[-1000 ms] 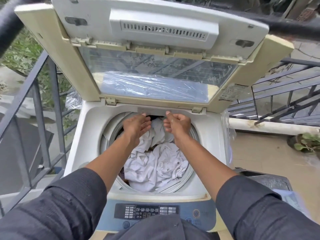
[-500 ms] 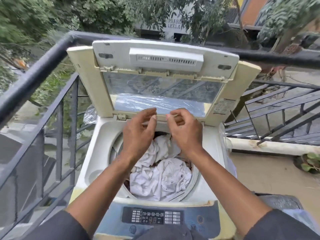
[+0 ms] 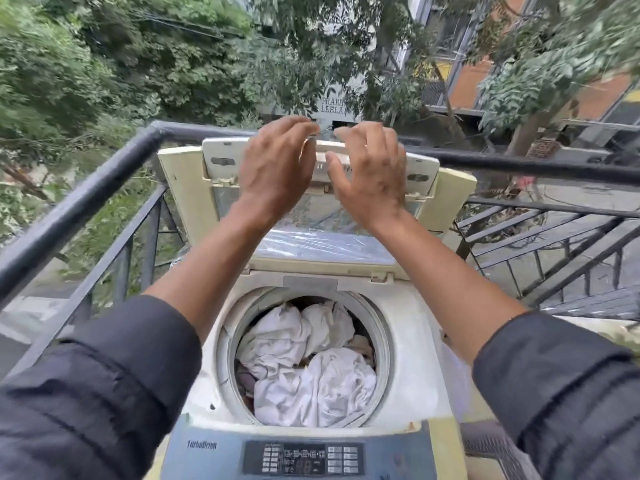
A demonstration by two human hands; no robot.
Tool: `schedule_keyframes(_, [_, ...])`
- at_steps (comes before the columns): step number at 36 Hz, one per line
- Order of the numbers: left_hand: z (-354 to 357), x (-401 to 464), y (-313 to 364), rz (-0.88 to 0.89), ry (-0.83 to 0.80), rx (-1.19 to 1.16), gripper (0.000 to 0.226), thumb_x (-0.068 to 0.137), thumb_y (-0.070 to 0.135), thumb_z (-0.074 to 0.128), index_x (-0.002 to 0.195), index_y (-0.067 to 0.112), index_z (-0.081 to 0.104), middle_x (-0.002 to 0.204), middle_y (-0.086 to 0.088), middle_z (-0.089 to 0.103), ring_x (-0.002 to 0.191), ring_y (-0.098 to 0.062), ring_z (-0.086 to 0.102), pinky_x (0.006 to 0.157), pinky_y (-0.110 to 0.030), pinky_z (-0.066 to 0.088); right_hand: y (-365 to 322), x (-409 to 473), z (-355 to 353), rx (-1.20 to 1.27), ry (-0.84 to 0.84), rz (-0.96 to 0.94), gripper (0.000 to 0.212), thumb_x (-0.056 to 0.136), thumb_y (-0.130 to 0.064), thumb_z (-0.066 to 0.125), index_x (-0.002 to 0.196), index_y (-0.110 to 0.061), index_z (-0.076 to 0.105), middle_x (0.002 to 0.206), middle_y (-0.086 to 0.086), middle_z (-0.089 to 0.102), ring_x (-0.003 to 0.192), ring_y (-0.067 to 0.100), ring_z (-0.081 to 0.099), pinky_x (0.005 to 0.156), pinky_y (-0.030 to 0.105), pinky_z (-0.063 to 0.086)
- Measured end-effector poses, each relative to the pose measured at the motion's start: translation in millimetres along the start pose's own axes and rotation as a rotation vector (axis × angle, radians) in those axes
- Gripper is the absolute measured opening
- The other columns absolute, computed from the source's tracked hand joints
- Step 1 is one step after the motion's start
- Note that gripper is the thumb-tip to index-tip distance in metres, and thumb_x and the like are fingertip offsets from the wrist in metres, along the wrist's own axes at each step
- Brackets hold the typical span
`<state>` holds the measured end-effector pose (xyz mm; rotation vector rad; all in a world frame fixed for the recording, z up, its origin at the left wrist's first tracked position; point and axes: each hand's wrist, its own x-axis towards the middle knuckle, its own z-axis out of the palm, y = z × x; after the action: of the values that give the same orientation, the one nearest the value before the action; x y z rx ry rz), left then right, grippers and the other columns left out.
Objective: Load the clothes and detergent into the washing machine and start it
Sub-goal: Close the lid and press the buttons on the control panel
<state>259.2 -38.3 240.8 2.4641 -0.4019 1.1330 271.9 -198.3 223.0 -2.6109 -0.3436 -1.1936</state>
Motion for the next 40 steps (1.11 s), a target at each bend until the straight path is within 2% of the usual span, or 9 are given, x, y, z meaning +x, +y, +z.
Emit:
schedule_keyframes(2, [6,4,-3,-0.011,-0.060,0.021,0.034,0.111,0.024,0.047,0.128,0.011,0.073,0.124,-0.009,0.076,0.100,-0.024,0.072,0.082,-0.030,0.048,4,3,10,-0.034,-0.062,0.004,0.041,0.099,-0.050,0.046,0.122,-0.023,0.067,0.114,0.005,0.065,0.099,0.023,0.057,0.087,0.041,0.043])
schedule_keyframes(4, [10,2,-5,-0.025,-0.098,0.012,0.036,0.112,0.026,0.043,0.131,0.010,0.070,0.120,-0.010,0.076,0.097,-0.026,0.070,0.085,-0.037,0.051,8,4,16,-0.082,-0.099,-0.007,0.046,0.102,-0.052,0.039,0.127,-0.024,0.065,0.116,0.005,0.066,0.098,0.023,0.057,0.090,0.042,0.039])
schedule_keyframes(8, [14,-4,-5,-0.059,-0.102,-0.004,0.037,0.112,0.028,0.042,0.132,0.012,0.068,0.121,-0.007,0.074,0.105,-0.025,0.066,0.097,-0.041,0.048,9,2,20,-0.119,-0.110,0.006,0.047,0.103,-0.053,0.034,0.129,-0.025,0.061,0.108,0.002,0.063,0.095,0.022,0.054,0.092,0.043,0.039])
schedule_keyframes(13, [15,-13,-2,-0.096,-0.169,0.074,0.039,0.109,0.042,0.036,0.129,0.024,0.064,0.116,-0.001,0.067,0.112,-0.024,0.055,0.106,-0.043,0.037,1,-8,10,-0.140,-0.067,0.008,0.045,0.104,-0.052,0.035,0.118,-0.020,0.063,0.100,0.005,0.060,0.089,0.024,0.051,0.088,0.044,0.040])
schedule_keyframes(17, [7,-23,6,-0.087,-0.150,0.137,0.034,0.109,0.045,0.035,0.111,0.023,0.062,0.106,0.000,0.068,0.100,-0.024,0.051,0.096,-0.044,0.036,-1,-13,-4,-0.121,-0.111,-0.015,0.043,0.104,-0.052,0.034,0.108,-0.021,0.063,0.090,0.003,0.062,0.080,0.021,0.047,0.076,0.040,0.040])
schedule_keyframes(20, [0,-38,13,-0.087,-0.120,0.171,0.033,0.109,0.044,0.035,0.109,0.023,0.061,0.101,0.000,0.065,0.092,-0.021,0.045,0.094,-0.043,0.035,-2,-21,-15,-0.105,-0.116,-0.034,0.041,0.104,-0.052,0.036,0.099,-0.021,0.062,0.084,0.001,0.064,0.076,0.024,0.053,0.072,0.040,0.040])
schedule_keyframes(22, [-6,-51,18,-0.093,-0.101,0.199,0.033,0.109,0.043,0.036,0.109,0.022,0.061,0.100,-0.002,0.064,0.095,-0.025,0.050,0.096,-0.043,0.034,-4,-30,-23,-0.106,-0.103,-0.058,0.041,0.103,-0.051,0.038,0.095,-0.020,0.062,0.083,0.003,0.066,0.076,0.027,0.057,0.071,0.041,0.040])
schedule_keyframes(30, [-28,-115,43,-0.099,-0.032,0.183,0.027,0.107,0.037,0.045,0.114,0.019,0.064,0.108,-0.004,0.066,0.105,-0.031,0.055,0.103,-0.046,0.036,-16,-92,-58,-0.095,-0.115,-0.109,0.044,0.105,-0.051,0.037,0.108,-0.019,0.066,0.089,0.003,0.066,0.079,0.027,0.058,0.071,0.041,0.038])
schedule_keyframes(40, [-73,-207,63,-0.053,-0.269,0.200,0.032,0.102,0.035,0.046,0.123,0.020,0.065,0.113,-0.004,0.065,0.109,-0.032,0.055,0.098,-0.047,0.035,-31,-183,-97,0.026,-0.284,-0.075,0.040,0.097,-0.058,0.052,0.112,-0.024,0.068,0.097,0.000,0.070,0.089,0.028,0.062,0.077,0.043,0.040])
